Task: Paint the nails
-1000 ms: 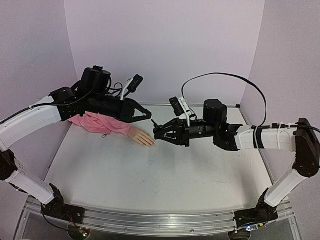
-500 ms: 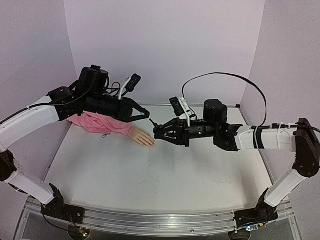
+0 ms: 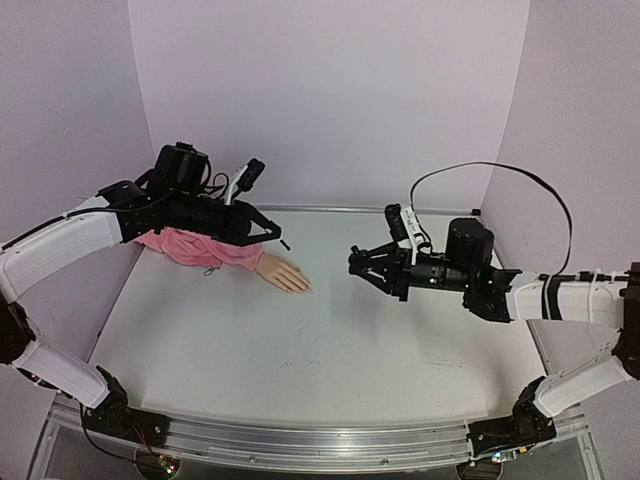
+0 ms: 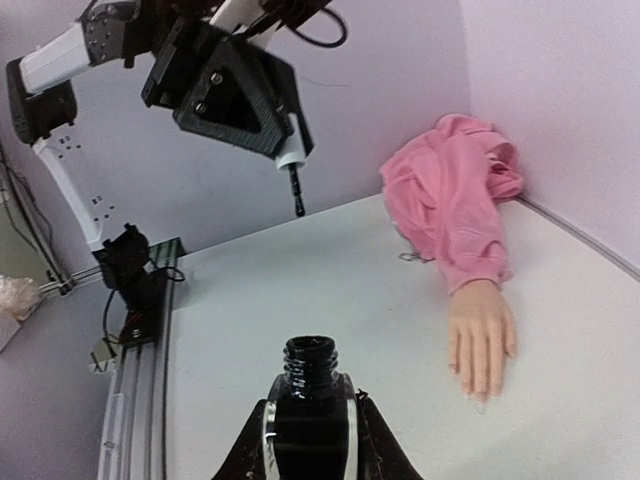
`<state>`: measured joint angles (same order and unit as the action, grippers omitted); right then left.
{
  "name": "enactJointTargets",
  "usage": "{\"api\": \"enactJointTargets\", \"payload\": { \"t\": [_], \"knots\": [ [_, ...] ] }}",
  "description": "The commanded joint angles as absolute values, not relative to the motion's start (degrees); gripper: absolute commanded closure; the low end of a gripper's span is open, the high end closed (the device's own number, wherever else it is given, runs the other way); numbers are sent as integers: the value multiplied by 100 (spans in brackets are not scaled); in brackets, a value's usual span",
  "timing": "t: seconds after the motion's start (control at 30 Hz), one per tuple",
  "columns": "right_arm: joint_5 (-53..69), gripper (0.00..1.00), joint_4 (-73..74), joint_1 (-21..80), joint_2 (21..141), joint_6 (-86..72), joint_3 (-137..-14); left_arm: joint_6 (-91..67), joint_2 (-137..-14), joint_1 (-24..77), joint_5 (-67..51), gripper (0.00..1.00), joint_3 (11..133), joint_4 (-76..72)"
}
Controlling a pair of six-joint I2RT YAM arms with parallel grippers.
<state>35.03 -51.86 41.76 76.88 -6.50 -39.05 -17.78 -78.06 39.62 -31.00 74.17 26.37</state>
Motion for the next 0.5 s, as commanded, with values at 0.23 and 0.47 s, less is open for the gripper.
{"api": "enactJointTargets", "payload": {
  "t": [0.23, 0.47],
  "knots": [
    [1719, 100, -5536, 3916, 6094, 316, -3255, -938, -8901, 3441, -3525, 99, 6726, 1345],
    [1615, 100, -5445, 3735, 6127, 513, -3313, -374, -9733, 3316, -3444, 100, 6699, 814]
  ]
}}
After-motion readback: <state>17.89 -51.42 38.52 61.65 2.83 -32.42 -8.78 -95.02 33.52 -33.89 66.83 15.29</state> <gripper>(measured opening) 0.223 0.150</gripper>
